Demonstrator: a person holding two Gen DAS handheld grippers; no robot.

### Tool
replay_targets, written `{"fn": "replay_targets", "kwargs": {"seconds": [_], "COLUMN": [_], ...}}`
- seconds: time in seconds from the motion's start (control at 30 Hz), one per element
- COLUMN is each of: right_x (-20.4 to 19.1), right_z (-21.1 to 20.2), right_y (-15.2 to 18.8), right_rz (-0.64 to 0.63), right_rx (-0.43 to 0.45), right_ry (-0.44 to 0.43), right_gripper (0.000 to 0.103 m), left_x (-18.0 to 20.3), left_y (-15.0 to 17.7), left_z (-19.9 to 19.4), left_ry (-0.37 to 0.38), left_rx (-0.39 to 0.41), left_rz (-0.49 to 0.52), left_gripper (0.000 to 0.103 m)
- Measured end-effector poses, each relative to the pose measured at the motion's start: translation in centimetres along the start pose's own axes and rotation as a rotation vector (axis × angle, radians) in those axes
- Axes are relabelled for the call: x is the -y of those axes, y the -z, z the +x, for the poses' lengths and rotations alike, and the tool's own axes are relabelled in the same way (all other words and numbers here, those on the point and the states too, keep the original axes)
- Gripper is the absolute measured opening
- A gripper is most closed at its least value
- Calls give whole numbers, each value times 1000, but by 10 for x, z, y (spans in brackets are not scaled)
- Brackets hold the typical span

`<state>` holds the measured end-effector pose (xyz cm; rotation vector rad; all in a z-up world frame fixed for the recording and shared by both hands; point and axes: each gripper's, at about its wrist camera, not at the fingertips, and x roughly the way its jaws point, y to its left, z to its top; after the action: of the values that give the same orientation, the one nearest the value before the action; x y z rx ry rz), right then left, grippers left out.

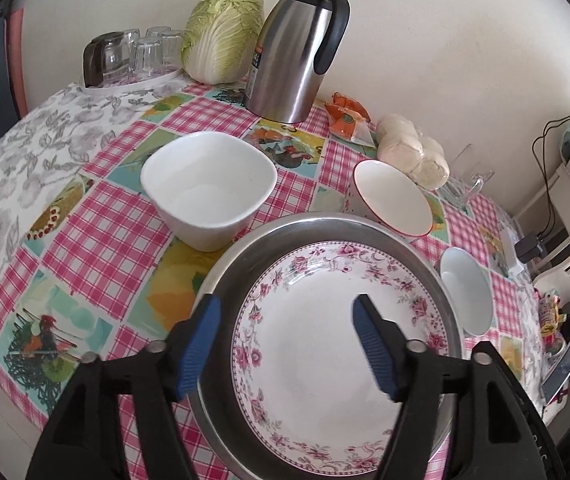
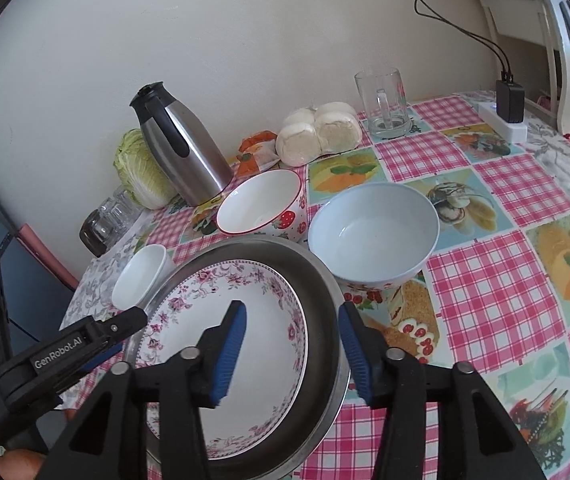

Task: Organize plates and bowls
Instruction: 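Move both tools over to the rim of the red-rimmed white bowl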

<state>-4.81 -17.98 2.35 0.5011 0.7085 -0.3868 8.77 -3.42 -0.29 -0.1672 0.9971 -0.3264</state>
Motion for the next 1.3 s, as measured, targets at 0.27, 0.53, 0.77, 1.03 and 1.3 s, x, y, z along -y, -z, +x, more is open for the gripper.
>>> {"fn": "replay_targets", "kwargs": {"seconds": [0.27,0.53,0.77,1.03,1.3], "right_x": [9,15,18,16,18], "right_z": [3,5,4,-2,-13], "right_y": [1,1,1,0,-6], "right_rz": [16,37,43,18,30], "right_rx": [-4,-6,6,54,108], "right_ry": [29,47,66,83,109], "right_gripper": [77,98,103,103,103], "left_x": [0,1,-4,-2,5], "left_y": [2,4,4,2,-4], "left_z": [5,6,9,5,-13], "left_ry": [-86,-155,-185,-158,-85], "left_rx": [-6,15,7,43,186], "left_rz": [37,72,61,55,63], "left_gripper": [85,103,103,103,103]}}
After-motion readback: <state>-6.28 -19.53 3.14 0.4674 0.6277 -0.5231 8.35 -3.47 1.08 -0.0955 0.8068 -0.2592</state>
